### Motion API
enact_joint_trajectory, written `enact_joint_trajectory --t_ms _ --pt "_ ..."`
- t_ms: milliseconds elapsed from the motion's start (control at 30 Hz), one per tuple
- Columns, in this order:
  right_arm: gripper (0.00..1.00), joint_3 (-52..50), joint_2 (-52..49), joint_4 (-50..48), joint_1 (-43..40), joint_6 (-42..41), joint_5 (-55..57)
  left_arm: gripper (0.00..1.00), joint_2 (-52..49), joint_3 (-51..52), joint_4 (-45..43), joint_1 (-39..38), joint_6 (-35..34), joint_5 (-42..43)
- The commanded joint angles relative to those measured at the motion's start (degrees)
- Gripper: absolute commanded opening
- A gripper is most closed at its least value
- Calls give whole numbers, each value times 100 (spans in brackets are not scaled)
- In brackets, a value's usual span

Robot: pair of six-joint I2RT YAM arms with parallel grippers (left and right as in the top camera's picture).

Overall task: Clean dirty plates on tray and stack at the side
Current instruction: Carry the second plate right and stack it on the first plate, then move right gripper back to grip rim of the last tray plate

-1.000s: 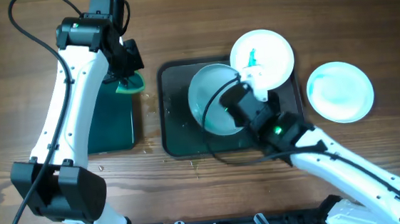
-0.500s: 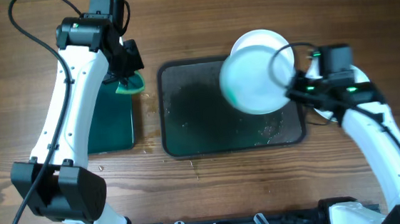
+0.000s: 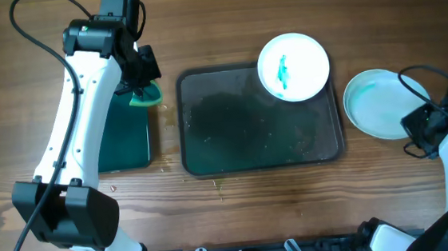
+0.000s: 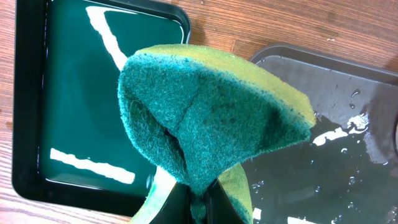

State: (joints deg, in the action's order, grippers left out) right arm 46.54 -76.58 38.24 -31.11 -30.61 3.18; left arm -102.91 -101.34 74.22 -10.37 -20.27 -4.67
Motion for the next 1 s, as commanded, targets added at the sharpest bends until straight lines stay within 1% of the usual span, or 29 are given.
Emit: enact_joint_trajectory --t_ms 0,33,67,133,167,333,467,533,633,733,833,867,967 --pt "6 -70 -4 -334 -17 61 271 4 -15 -46 0 52 50 -55" --pt "14 -70 -28 -413 -20 68 229 4 -15 -46 0 52 50 -55" --pt "28 -70 -55 -514 -20 92 144 4 -15 -46 -4 52 50 -55" --pt "43 -70 -85 -761 -17 415 -391 4 -15 -46 -4 52 50 -55" --pt "47 -68 -85 -861 -9 560 -743 4 -15 -46 -4 52 50 -55" --pt "52 354 -85 -916 389 970 -1832 4 -15 -46 -4 52 50 -55" --pt "54 1139 -260 -730 1189 975 -1864 4 -15 -46 -2 52 50 -55" --pt "54 1731 -662 -610 1646 1034 -1867 4 -15 -46 -2 52 50 -55" --pt "53 2457 -1362 -398 2028 1189 -1875 4 -15 -46 -4 52 50 -57" --pt "52 3292 -2400 -219 2339 1690 -2127 4 -15 -46 -17 52 52 -57" --pt "49 3731 -3161 -221 2437 1956 -2122 4 -15 -46 -26 52 52 -57" --pt "47 3919 -3560 -240 2435 2028 -2122 4 -15 -46 -24 52 52 -57" --pt "46 3960 -3908 -413 2435 2345 -2273 4 -15 -46 -24 52 50 -57"
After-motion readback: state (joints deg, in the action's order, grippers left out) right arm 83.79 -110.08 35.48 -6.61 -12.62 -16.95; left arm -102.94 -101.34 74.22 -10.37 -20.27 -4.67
